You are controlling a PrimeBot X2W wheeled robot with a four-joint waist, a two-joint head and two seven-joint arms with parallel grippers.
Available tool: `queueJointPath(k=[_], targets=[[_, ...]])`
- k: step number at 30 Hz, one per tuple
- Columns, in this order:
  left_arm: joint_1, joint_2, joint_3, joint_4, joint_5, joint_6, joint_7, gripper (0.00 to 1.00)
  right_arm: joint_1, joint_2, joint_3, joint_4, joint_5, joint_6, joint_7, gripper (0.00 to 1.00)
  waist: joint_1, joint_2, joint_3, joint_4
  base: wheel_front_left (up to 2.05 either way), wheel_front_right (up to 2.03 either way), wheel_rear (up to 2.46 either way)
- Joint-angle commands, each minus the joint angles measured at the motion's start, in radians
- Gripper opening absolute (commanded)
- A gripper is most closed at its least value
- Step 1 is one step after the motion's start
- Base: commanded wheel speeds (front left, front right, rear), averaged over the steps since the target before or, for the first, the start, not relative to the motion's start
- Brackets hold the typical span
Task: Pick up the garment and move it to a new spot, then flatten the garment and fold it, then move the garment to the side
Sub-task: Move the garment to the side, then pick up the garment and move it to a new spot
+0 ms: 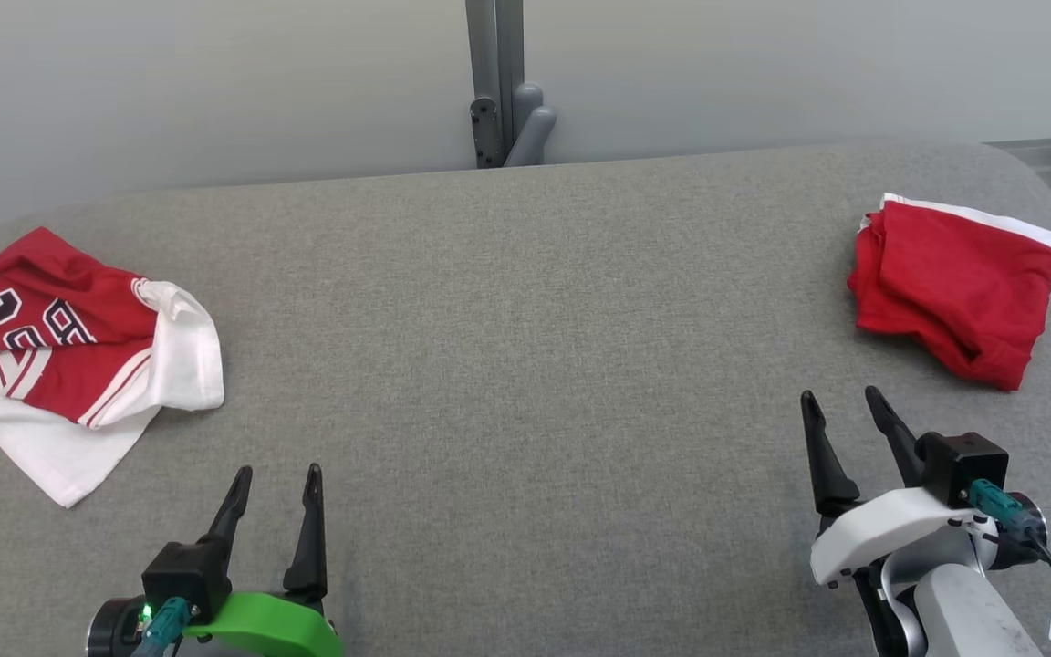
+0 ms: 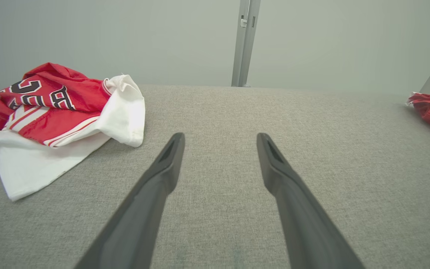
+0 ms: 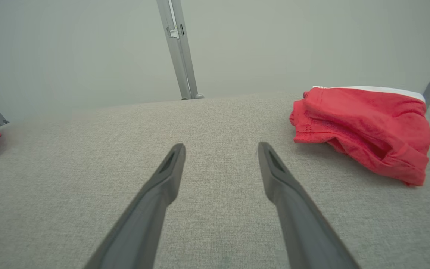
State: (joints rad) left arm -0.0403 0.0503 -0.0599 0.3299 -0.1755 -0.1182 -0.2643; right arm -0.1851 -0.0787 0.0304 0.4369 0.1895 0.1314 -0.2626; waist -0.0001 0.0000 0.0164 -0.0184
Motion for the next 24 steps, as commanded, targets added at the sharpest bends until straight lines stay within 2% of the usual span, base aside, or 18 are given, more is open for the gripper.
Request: queueJointPath(k=[1,8,13,19,20,21,24], targets=[[0.018,0.001,0.007,0.001,-0.002,0.007,0.000,1.00,0.017,0.001,-0.002,-0.006,-0.006,-0.001,-0.003,1.00,0.0001,0.0000,-0.007,0.003,0.00,0.00,0.00],[0.025,0.001,0.001,0.002,-0.007,0.014,0.000,1.00,0.022,0.008,-0.004,-0.013,-0.008,-0.001,-0.003,1.00,0.0001,0.0000,-0.006,0.015,0.00,0.00,0.00],[0.014,0.001,0.003,0.006,-0.015,0.029,0.000,1.00,0.025,0.006,0.006,-0.017,-0.002,-0.001,-0.003,1.00,0.0001,0.0000,0.012,0.060,0.00,0.00,0.00],[-0.004,0.001,0.015,0.008,-0.016,0.045,0.000,1.00,0.001,0.008,0.035,-0.035,0.002,-0.001,-0.003,1.00,0.0001,0.0000,0.050,0.174,0.00,0.00,0.00],[-0.005,0.002,0.019,0.008,-0.019,0.048,0.000,1.00,-0.003,0.009,0.044,-0.036,0.002,-0.001,-0.003,1.00,0.0001,0.0000,0.055,0.197,0.00,0.00,0.00],[-0.006,0.001,0.020,0.012,-0.020,0.051,0.000,1.00,-0.005,0.011,0.059,-0.035,0.005,-0.001,-0.003,1.00,0.0001,0.0000,0.060,0.248,0.00,0.00,0.00],[0.003,0.001,0.031,0.016,-0.025,0.062,0.000,1.00,-0.010,0.012,0.088,-0.032,0.006,-0.001,-0.003,1.00,0.0001,0.0000,0.062,0.315,0.00,0.00,0.00]])
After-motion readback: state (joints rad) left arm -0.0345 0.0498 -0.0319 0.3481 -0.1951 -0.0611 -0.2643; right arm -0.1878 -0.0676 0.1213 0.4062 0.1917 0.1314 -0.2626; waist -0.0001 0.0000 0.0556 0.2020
